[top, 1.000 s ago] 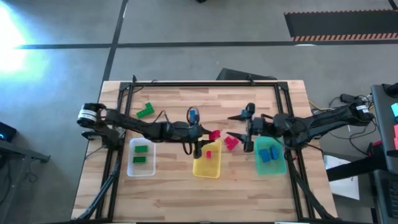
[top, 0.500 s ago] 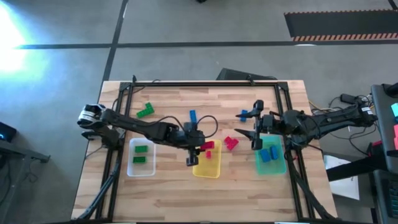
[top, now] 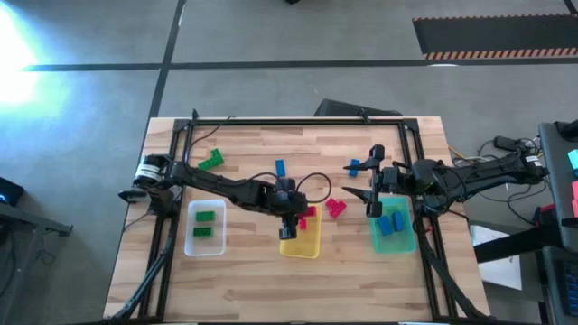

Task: Sort & place blocks by color
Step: Put the red game piece into the yellow bin, then put the blue game piece into the green bin

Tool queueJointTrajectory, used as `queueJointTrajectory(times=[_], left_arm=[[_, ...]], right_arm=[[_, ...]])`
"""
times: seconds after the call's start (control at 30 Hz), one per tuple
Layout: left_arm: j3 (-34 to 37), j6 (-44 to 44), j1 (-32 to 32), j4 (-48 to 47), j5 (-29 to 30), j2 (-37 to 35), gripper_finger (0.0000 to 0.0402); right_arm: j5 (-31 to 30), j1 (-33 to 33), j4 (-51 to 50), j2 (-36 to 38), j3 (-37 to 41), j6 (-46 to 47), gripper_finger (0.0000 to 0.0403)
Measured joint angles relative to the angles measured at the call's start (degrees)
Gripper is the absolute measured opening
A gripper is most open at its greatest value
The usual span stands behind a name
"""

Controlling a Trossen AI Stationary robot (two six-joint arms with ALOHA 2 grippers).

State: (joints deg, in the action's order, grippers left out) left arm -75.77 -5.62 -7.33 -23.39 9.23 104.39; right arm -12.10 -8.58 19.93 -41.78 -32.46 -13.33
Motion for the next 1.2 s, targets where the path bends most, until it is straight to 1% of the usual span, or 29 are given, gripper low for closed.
queueJointTrajectory(times=[0.07, 0.2, 0.3, 0.57, 0.97, 1.2], left_arm=[[0.00, -0.08, 0.06, 0.22, 0.00, 0.21, 0.0137], [0.09, -0.10, 0.13, 0.18, -0.02, 0.23, 0.0191], [0.09, -0.08, 0.23, 0.22, -0.01, 0.23, 0.0209], [0.11, 0.42, 0.25, 0.01, 0.52, -0.21, 0.0215], [0.26, 2.04, 0.61, -0.72, 4.84, -4.42, 0.0217], [0.28, 5.45, 2.42, -6.09, 8.70, -6.61, 0.0217]], right_arm=[[0.00, 0.00, -0.03, 0.00, -0.01, -0.21, 0.0240], [-0.02, 0.00, -0.03, -0.04, -0.01, -0.31, 0.0238], [0.00, 0.00, -0.02, -0.23, -0.01, -0.39, 0.0238], [-0.02, 0.00, -0.20, -0.39, -0.01, -0.39, 0.0238], [-0.04, 0.00, -1.32, -0.35, -0.01, -0.39, 0.0237], [-0.07, -0.02, -1.52, -0.39, -0.01, -0.39, 0.0237]])
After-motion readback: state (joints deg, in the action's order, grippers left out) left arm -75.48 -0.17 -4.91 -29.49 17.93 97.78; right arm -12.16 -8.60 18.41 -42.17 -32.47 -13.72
